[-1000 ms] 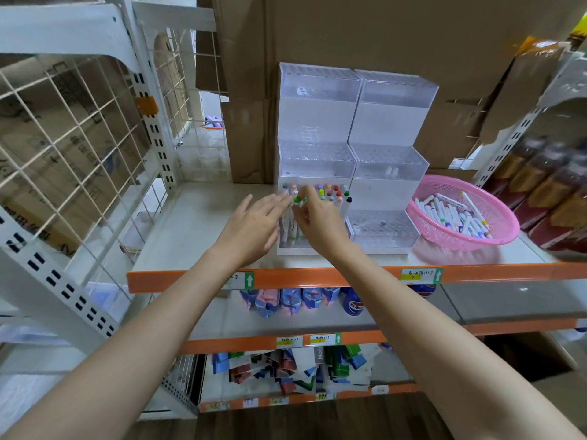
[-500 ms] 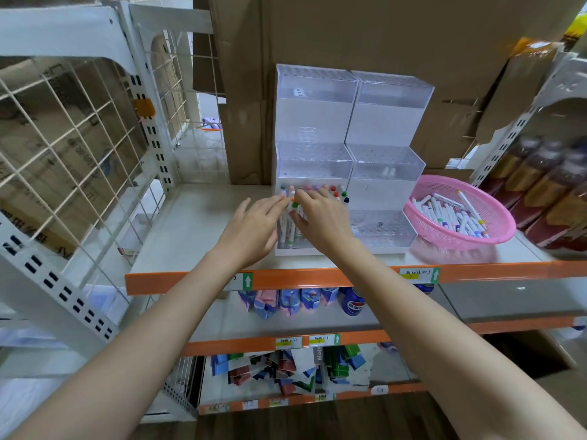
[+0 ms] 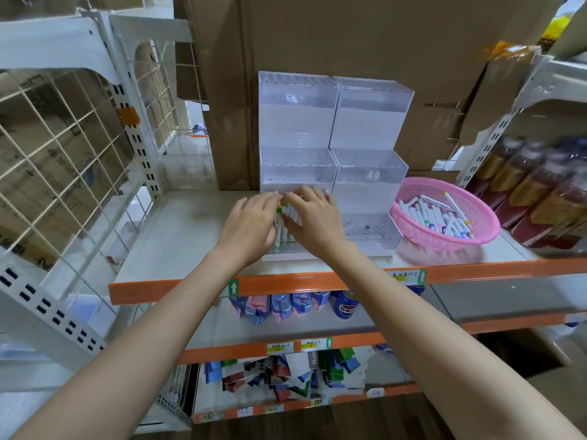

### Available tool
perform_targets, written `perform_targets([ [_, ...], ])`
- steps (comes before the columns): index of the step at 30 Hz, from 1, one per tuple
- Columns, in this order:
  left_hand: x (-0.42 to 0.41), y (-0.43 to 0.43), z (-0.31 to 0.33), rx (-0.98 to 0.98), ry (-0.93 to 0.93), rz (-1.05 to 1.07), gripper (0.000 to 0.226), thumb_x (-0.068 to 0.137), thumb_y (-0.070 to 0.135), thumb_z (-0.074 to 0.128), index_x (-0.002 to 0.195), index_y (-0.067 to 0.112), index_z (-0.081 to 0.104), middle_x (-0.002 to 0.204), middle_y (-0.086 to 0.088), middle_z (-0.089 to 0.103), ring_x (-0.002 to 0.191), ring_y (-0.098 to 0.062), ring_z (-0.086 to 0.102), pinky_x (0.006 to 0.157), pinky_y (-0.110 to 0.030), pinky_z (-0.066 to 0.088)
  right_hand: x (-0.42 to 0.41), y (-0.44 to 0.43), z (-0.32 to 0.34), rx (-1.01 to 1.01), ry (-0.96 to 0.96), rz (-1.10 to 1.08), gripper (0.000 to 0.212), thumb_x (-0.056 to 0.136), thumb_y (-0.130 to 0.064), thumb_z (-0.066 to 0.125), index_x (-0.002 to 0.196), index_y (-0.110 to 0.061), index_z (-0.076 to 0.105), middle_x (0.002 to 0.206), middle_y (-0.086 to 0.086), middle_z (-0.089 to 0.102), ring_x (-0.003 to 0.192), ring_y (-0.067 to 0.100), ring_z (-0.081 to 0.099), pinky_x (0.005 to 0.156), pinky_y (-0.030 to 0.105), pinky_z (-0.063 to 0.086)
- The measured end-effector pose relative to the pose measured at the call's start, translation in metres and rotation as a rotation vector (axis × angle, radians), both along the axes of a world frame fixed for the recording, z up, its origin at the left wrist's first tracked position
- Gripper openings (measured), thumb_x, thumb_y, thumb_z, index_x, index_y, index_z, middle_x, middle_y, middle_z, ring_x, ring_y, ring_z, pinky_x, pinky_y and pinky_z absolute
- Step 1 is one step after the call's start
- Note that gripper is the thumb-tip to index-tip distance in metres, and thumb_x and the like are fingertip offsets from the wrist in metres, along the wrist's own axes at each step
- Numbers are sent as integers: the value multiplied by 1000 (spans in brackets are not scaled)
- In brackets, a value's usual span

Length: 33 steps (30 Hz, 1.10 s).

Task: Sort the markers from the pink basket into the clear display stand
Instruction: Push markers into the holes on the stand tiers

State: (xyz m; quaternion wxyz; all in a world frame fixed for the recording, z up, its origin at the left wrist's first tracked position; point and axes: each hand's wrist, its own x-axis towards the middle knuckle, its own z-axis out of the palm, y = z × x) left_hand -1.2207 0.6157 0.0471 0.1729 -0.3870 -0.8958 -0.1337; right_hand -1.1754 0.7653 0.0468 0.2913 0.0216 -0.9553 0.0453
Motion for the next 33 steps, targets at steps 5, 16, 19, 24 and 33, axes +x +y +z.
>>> perform_targets([
  [5,4,36,11,7,33,2,51,84,13,54,134,10,47,134,-8,53,122,-26,49,105,-39,33,10,39,2,-51,-14,-40,32,86,-30,63,114,-16,60,112,4,63,106,28,57,91,41,39],
  [16,37,187,16,-47,20,-190,44,90,22,52,132,11,49,132,-8,54,120,-28,51,99,-40,36,55,179,2,-74,-165,-192,36,92,-28,55,124,-13,57,126,8,59,115,31,53,96,42,36],
  [19,48,230,15,-39,-7,-240,40,90,20,50,129,10,52,129,-8,56,117,-29,52,96,-40,38,69,219,-2,-102,-180,-254,28,91,-23,56,114,-9,61,109,13,63,100,36,57,83,41,41],
  [24,59,294,9,-109,-63,-281,43,95,22,44,137,13,42,133,-5,51,115,-26,50,89,-34,37,89,281,-7,-163,-288,-353,34,97,-25,46,129,-17,53,134,6,54,122,29,49,94,38,38],
  [33,51,361,1,-452,-322,-109,29,92,4,46,118,2,57,120,-20,58,107,-33,55,82,-37,44,81,344,-18,-305,-591,-487,33,89,-7,49,122,-5,55,121,18,58,107,35,57,73,34,42],
])
